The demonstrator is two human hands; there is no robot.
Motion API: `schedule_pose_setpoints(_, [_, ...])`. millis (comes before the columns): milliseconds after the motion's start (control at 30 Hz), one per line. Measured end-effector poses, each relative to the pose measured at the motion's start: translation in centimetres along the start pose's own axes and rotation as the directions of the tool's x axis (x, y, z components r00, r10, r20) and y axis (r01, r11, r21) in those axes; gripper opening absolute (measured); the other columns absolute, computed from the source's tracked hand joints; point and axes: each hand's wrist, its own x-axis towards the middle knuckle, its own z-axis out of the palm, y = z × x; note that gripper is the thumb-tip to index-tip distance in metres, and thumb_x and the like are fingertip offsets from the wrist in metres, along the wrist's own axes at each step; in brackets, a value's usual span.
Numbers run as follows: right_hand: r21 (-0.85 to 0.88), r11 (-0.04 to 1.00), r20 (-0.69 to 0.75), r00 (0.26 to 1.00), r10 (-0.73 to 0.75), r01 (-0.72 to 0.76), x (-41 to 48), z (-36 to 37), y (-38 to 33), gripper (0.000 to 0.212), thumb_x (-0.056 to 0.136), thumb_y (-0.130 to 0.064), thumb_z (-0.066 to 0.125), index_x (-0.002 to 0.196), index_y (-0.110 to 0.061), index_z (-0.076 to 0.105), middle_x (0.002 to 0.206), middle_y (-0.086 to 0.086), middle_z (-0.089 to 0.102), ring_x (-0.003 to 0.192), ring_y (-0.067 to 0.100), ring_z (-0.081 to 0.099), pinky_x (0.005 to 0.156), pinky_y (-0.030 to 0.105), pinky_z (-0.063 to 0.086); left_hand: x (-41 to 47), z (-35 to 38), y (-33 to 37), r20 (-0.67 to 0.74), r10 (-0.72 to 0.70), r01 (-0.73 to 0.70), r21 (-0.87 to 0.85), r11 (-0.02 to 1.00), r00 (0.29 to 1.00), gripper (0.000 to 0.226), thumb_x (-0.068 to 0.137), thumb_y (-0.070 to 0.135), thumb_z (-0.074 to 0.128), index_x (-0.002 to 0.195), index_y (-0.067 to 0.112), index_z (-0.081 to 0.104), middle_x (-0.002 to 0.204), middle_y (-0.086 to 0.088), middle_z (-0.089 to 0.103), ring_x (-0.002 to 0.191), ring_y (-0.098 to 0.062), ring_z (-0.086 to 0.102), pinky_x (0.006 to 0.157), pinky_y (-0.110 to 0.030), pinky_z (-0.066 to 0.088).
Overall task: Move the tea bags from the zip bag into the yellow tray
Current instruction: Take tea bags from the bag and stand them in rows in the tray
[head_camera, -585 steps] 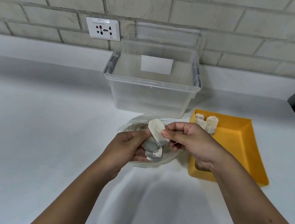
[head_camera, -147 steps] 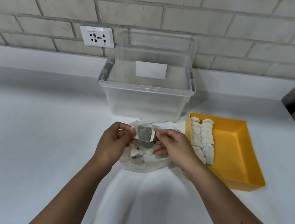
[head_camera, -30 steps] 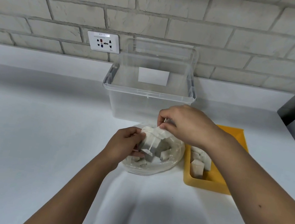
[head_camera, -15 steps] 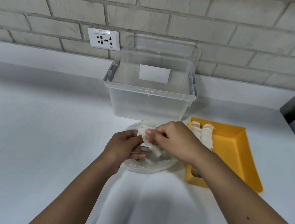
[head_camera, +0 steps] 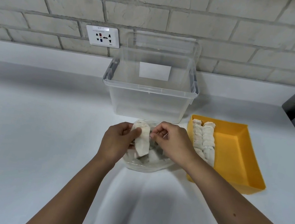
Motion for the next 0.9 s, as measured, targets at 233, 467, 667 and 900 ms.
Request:
schedule_pose_setpoints(233, [-0.334, 0.937, 0.353, 0.935, 0.018, 0.108, -0.5, 2.4, 1.2, 0.024, 0.078, -0.02, 0.073, 0.099, -0.031, 0.072, 0.092, -0.012, 0.065, 0.089, 0.011, 0.06, 0.076, 0.03, 0.052, 0.2, -1.1, -0.3, -0.063, 0.021, -0.016, 0.08, 0.997, 0.998, 0.015, 0.082, 0.039, 0.065, 0.084, 0.027, 0.075, 0.084, 0.0, 0.077, 0.088, -0.028, 0.073, 0.09, -0.053, 0.056])
schedule_pose_setpoints(467, [-0.385, 0.905, 0.302, 0.951, -0.06, 0.18, -0.5, 2.8, 1.7, 0.016, 0.084, -0.037, 0.068, 0.096, -0.03, 0.075, 0.1, -0.008, 0.069, 0.097, 0.016, 0.062, 0.076, 0.033, 0.052, 0.5, -1.2, -0.6, -0.088, 0.024, -0.018, 0.065, 0.998, 0.996, 0.014, 0.092, 0.028, 0.064, 0.087, 0.024, 0.077, 0.082, 0.001, 0.077, 0.086, -0.024, 0.074, 0.089, -0.05, 0.058])
schedule_pose_setpoints(667, [-0.167, 0.979, 0.183, 0.979, -0.087, 0.118, -0.8, -1.7, 1.4, 0.008, 0.087, -0.028, 0.071, 0.091, -0.025, 0.076, 0.086, -0.01, 0.07, 0.078, 0.005, 0.063, 0.074, 0.027, 0.051, 0.6, -1.6, -0.6, -0.119, -0.004, 0.006, 0.014, 1.0, 0.993, 0.016, 0.096, 0.02, 0.061, 0.09, 0.017, 0.076, 0.083, -0.007, 0.077, 0.086, -0.028, 0.074, 0.075, -0.036, 0.062])
schedule_pose_setpoints(900, [0.138, 0.977, -0.137, 0.98, -0.142, 0.16, -2.0, -4.1, -0.3, 0.006, 0.088, -0.023, 0.07, 0.09, -0.024, 0.076, 0.076, -0.008, 0.073, 0.062, 0.007, 0.065, 0.065, 0.028, 0.055, 0.3, -0.4, -0.2, -0.046, -0.093, 0.093, -0.022, 0.995, 0.995, 0.018, 0.095, 0.017, 0.061, 0.088, 0.011, 0.076, 0.088, -0.017, 0.076, 0.086, -0.036, 0.073, 0.069, -0.039, 0.063])
